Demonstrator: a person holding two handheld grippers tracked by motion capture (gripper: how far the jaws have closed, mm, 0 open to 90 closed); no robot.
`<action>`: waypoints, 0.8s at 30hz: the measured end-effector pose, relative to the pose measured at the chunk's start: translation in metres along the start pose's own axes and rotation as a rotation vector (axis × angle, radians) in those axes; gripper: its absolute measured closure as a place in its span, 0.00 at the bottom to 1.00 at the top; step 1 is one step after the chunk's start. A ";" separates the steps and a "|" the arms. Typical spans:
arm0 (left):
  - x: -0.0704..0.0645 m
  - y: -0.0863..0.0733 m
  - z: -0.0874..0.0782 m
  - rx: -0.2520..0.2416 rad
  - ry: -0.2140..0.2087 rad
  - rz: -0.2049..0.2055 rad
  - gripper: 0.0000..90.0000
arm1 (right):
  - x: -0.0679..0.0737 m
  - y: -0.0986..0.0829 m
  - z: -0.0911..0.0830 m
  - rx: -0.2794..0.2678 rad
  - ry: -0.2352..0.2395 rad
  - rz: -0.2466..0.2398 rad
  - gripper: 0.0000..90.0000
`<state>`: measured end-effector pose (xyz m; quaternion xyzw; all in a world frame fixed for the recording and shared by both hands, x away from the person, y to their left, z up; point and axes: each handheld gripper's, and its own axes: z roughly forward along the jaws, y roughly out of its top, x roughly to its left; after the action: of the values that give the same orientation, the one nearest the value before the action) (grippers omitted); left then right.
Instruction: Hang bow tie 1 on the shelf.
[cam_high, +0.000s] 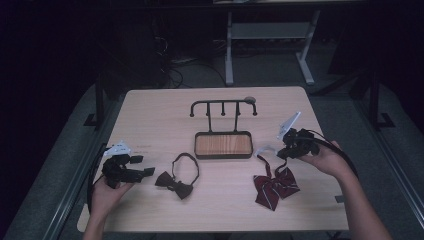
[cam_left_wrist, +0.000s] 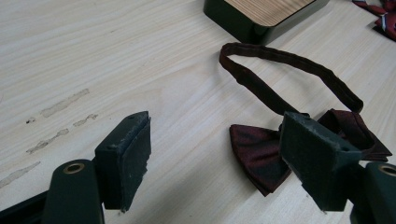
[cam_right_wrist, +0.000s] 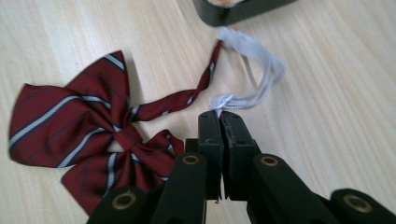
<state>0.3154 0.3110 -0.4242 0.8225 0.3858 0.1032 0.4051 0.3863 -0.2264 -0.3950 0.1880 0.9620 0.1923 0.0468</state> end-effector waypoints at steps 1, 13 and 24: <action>0.000 0.000 0.000 0.000 0.000 0.000 0.27 | 0.001 0.000 -0.002 -0.005 0.000 -0.005 0.97; -0.001 0.000 0.000 0.002 0.000 0.006 0.27 | 0.013 0.009 -0.030 -0.030 -0.001 -0.051 0.97; -0.001 0.000 0.000 0.001 -0.001 -0.001 0.27 | 0.024 0.019 -0.056 -0.053 -0.001 -0.100 0.97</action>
<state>0.3152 0.3104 -0.4242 0.8225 0.3861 0.1025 0.4048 0.3615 -0.2209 -0.3360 0.1385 0.9647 0.2152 0.0619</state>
